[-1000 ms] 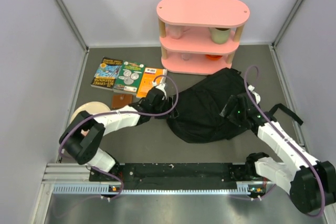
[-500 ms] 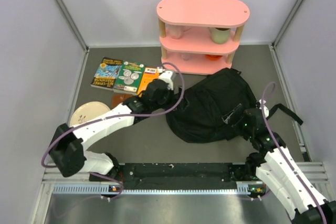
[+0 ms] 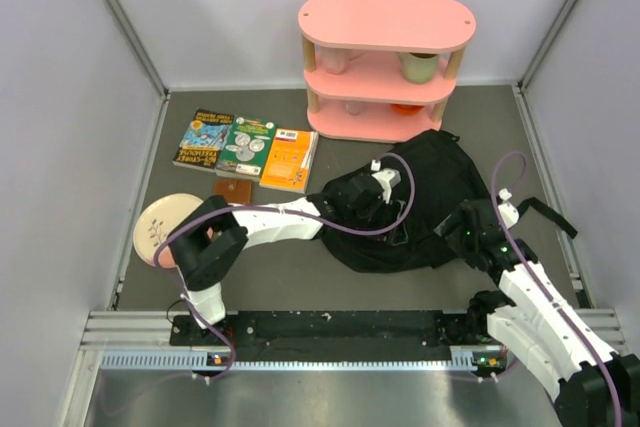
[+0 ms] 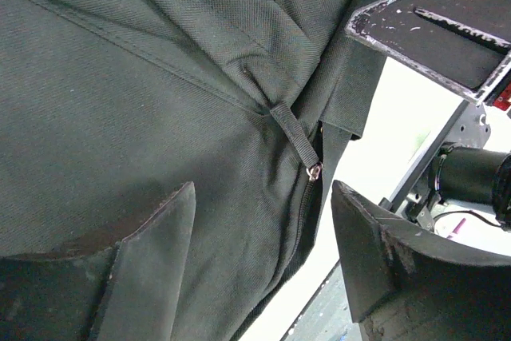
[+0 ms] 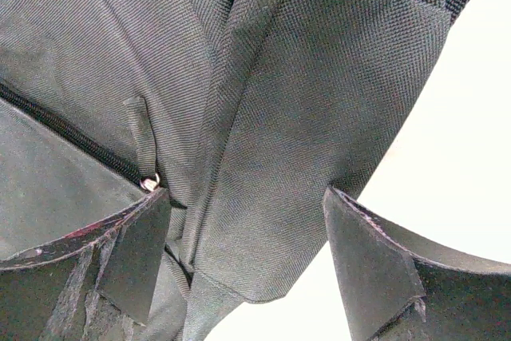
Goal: Pack the student bag
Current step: Unzip the student bag at the center of the board.
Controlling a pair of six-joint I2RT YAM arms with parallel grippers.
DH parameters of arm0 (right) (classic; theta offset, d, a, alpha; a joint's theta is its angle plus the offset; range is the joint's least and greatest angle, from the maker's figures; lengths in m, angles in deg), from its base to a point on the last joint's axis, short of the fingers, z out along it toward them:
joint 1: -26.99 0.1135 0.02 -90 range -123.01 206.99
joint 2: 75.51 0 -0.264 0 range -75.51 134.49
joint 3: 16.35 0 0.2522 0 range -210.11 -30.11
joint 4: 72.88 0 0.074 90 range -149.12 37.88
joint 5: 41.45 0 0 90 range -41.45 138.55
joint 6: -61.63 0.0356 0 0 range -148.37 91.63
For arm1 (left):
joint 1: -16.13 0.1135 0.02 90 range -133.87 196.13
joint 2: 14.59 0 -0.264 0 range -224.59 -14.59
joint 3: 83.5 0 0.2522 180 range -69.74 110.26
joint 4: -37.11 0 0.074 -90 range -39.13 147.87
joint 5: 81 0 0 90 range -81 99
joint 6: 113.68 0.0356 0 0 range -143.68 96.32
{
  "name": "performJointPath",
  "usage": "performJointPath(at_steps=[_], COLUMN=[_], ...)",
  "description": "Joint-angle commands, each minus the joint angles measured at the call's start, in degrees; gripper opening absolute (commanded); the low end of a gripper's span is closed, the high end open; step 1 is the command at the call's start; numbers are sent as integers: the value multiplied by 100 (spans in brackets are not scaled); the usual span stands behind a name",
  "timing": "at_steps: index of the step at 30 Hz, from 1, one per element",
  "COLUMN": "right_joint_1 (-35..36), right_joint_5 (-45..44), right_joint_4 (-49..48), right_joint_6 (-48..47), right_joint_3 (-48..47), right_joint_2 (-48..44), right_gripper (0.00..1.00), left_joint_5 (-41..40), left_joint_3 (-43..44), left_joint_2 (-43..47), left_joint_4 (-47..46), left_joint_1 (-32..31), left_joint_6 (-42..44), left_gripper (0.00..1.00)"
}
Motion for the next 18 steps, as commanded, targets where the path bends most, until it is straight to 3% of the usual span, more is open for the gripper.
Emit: performJointPath(at_steps=[1, 12, 18], right_joint_1=[-81, -98, -89], right_joint_5=[-237, -141, -79], right_joint_4=[94, 103, 85], right_joint_6=[42, 78, 95], right_joint_3=[-209, -86, -60], right_joint_2=[-45, -150, -195], right_gripper=[77, 76, 76], left_joint_5=[485, 1030, 864], left_joint_3=[305, 332, 279], left_joint_2=[-262, -940, -1195], left_joint_4=[-778, -1587, -1648], left_joint_1=[-53, -212, -238], left_joint_6=[-372, -997, -1173], left_gripper=[72, 59, 53])
